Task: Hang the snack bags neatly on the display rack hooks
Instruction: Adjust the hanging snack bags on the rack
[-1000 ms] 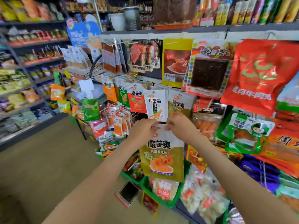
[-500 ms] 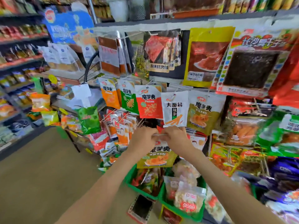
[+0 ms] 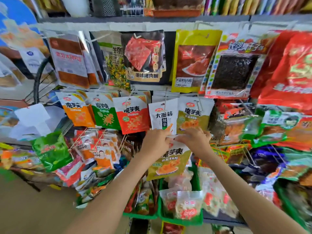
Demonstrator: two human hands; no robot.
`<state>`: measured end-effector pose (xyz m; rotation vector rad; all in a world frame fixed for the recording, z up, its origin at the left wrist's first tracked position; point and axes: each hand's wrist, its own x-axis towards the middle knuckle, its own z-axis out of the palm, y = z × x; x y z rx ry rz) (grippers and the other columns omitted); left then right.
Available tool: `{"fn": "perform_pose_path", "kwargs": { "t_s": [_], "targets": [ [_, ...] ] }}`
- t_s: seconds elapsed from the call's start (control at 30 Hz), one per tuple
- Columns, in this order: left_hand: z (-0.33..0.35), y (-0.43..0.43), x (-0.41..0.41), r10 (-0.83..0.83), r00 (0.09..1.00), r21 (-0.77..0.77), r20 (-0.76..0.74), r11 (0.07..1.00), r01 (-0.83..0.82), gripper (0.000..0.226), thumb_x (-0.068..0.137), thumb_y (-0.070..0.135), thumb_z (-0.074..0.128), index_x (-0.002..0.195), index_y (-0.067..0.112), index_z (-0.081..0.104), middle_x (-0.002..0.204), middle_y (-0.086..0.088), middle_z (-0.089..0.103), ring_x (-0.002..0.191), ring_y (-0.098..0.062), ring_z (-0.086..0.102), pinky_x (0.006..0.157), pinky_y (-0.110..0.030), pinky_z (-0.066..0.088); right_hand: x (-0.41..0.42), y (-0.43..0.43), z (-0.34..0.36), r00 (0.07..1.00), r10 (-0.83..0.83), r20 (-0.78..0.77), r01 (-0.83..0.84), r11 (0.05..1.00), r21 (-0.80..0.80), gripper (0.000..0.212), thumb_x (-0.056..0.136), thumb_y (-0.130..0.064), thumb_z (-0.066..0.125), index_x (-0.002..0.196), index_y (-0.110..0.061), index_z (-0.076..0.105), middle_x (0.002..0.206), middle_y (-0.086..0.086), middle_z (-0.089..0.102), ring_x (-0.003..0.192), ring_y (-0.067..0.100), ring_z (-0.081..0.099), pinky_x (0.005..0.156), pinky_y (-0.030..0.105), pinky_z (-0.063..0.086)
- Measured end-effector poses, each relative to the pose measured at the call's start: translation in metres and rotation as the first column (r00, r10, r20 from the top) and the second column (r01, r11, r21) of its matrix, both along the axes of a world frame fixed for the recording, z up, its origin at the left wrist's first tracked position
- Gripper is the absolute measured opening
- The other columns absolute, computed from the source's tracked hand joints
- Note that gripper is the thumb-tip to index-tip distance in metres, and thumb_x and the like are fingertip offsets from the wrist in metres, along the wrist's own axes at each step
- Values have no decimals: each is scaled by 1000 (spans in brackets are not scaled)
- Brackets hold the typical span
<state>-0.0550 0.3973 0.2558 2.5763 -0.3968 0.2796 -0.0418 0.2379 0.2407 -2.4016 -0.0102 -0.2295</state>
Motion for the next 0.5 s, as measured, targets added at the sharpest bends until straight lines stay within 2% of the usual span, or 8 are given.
{"fn": "perform_pose_path", "kwargs": {
  "t_s": [0.1, 0.17, 0.23, 0.3, 0.37, 0.43, 0.5],
  "targets": [
    [1, -28, 23, -23, 997, -42, -69, 999, 20, 21, 90, 17, 54, 102, 15, 71, 88, -7, 71, 70, -19, 58, 57, -25, 39, 12, -29, -2, 998, 14, -59, -1, 979, 203, 36, 78, -32, 68, 74, 3, 62, 68, 21, 50, 63, 25, 40, 63, 29, 26],
    [4, -47, 42, -33, 993, -95, -111, 995, 22, 18, 91, 17, 55, 96, 12, 72, 88, -6, 71, 70, -18, 59, 61, -27, 46, 20, -48, 4, 997, -1, -74, 19, 969, 247, 34, 80, -29, 68, 63, -1, 57, 57, 9, 39, 54, 18, 33, 55, 30, 24],
    [4, -65, 61, -40, 992, -135, -117, 991, 24, 17, 90, 19, 56, 88, 12, 71, 79, -4, 69, 71, -19, 60, 61, -28, 45, 34, -64, 6, 998, -20, -64, 35, 966, 257, 36, 83, -24, 66, 52, -13, 50, 54, 1, 34, 52, 14, 31, 51, 27, 21],
    [1, -80, 76, -40, 991, -171, -125, 985, 18, 18, 89, 22, 58, 79, 14, 70, 70, -4, 66, 66, -20, 58, 57, -28, 41, 47, -76, 7, 999, -32, -22, 37, 962, 269, 25, 84, -22, 65, 60, -23, 60, 59, -4, 45, 56, 13, 40, 51, 24, 27],
    [-3, -92, 90, -35, 988, -221, -152, 975, 1, 19, 90, 26, 59, 81, 16, 71, 76, -4, 69, 69, -18, 61, 63, -30, 47, 59, -84, 7, 999, -41, 4, 38, 966, 255, 10, 85, -21, 65, 76, -22, 70, 68, -10, 53, 62, 10, 46, 55, 19, 34],
    [-4, -98, 101, -24, 985, -243, -171, 970, -19, 19, 90, 27, 59, 87, 14, 72, 83, -1, 71, 71, -15, 62, 68, -30, 50, 73, -89, 3, 996, -85, 21, 78, 969, 233, 15, 84, -21, 66, 69, -26, 68, 63, -11, 50, 60, 10, 43, 59, 24, 31],
    [-3, -99, 114, -24, 984, -245, -178, 969, -20, 19, 90, 26, 58, 87, 14, 72, 83, -4, 71, 69, -18, 62, 66, -31, 49, 86, -89, 0, 989, -140, 47, 126, 967, 220, 22, 83, -20, 67, 62, -26, 66, 60, -4, 55, 60, 14, 43, 61, 25, 33]
  ]
}}
